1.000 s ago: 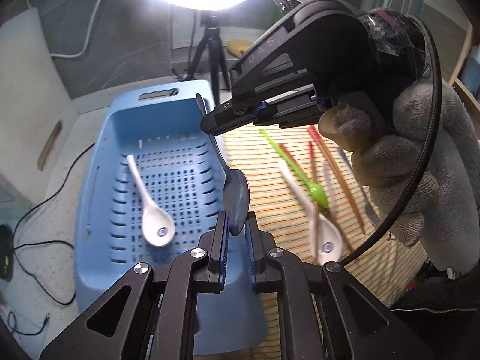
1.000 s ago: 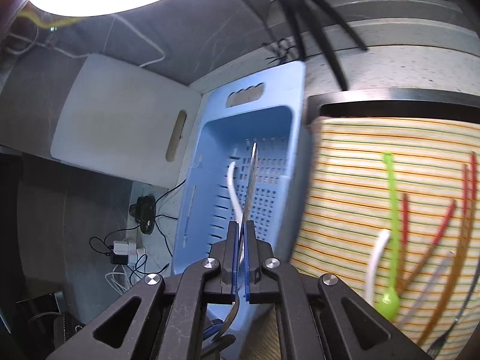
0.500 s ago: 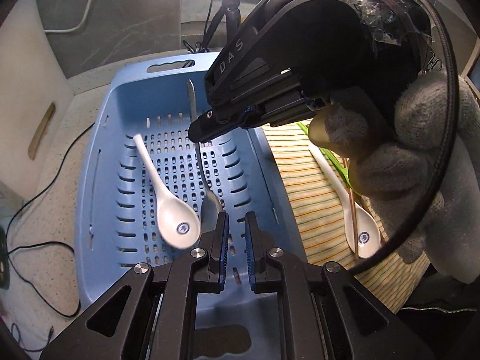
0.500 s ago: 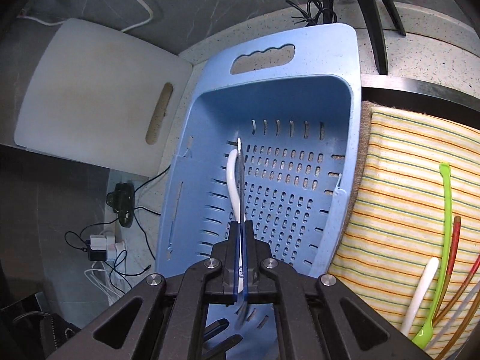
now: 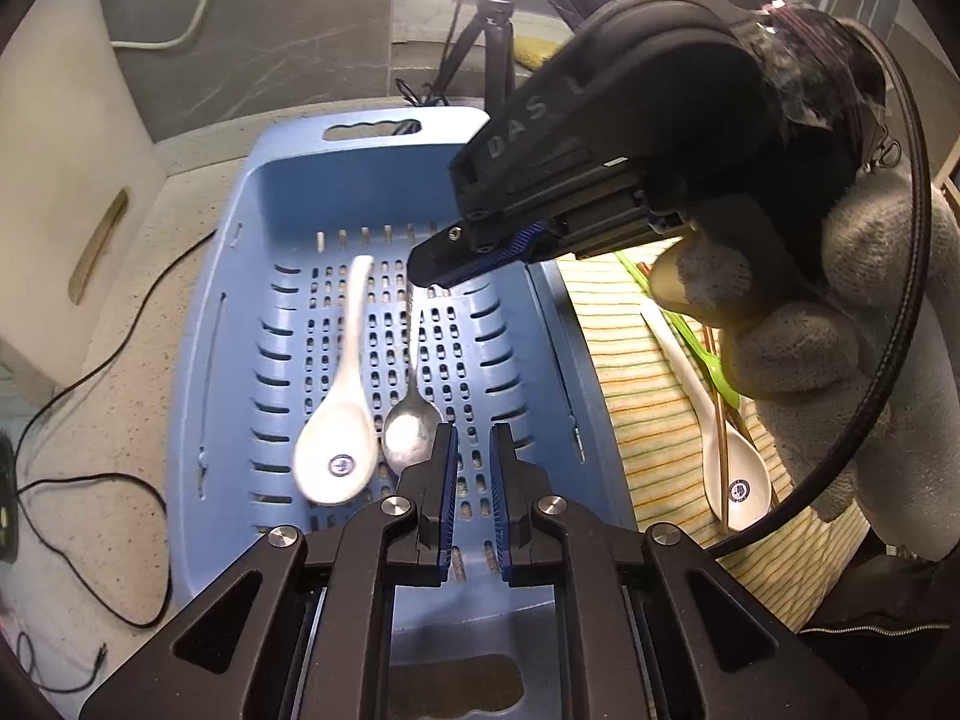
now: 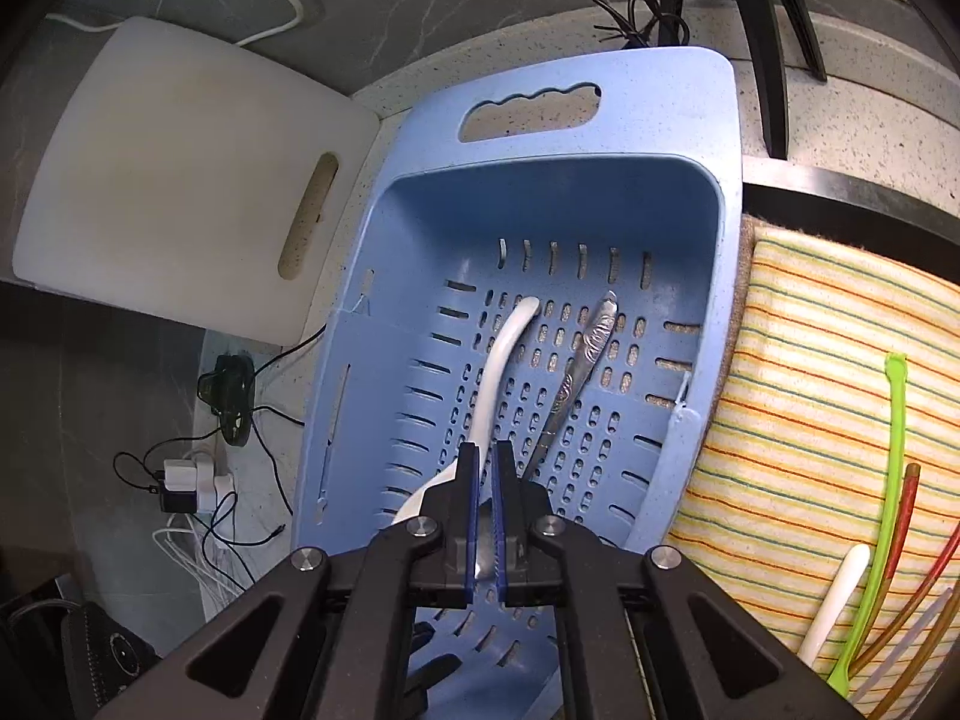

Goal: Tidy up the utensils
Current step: 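Move the open left tool back over the steel fork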

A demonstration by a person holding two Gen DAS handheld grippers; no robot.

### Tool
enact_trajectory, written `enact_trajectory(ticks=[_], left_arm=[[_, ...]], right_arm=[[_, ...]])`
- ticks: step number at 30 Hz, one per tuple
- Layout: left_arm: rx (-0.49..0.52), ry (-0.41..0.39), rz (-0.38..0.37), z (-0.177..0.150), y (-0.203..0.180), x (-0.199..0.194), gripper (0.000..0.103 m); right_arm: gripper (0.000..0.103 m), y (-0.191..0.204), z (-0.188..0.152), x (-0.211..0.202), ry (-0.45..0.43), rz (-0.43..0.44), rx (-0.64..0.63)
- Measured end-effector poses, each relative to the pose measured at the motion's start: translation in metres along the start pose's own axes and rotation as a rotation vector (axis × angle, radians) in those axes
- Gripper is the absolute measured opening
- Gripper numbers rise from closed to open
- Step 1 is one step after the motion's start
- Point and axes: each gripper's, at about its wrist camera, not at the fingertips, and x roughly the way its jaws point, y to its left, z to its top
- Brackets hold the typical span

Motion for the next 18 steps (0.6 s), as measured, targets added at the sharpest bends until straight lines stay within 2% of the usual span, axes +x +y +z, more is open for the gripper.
enact_trajectory(ticks=[3, 7, 10, 13, 18], left_arm=[[-0.024, -0.018, 0.011, -0.002, -0.001, -0.008, 0.009], [-0.040, -0.056, 0.038, -0.005, -0.011, -0.025, 0.009], [-0.054, -0.086, 0.051, -0.007, -0.024, -0.038, 0.010], [-0.068, -0.111, 0.060, -0.007, -0.039, -0.047, 0.014], [-0.084, -0.147, 0.067, -0.004, -0.074, -0.056, 0.014]], right_arm=[[0.010, 0.000, -0.004, -0.009, -0.002, 0.007, -0.018], [0.012, 0.003, -0.015, -0.039, -0.052, 0.002, -0.101], [0.027, -0.003, -0.026, -0.069, -0.101, -0.012, -0.162], [0.028, -0.014, -0.037, -0.099, -0.138, -0.034, -0.215], [0.030, -0.045, -0.056, -0.155, -0.215, -0.032, -0.269]])
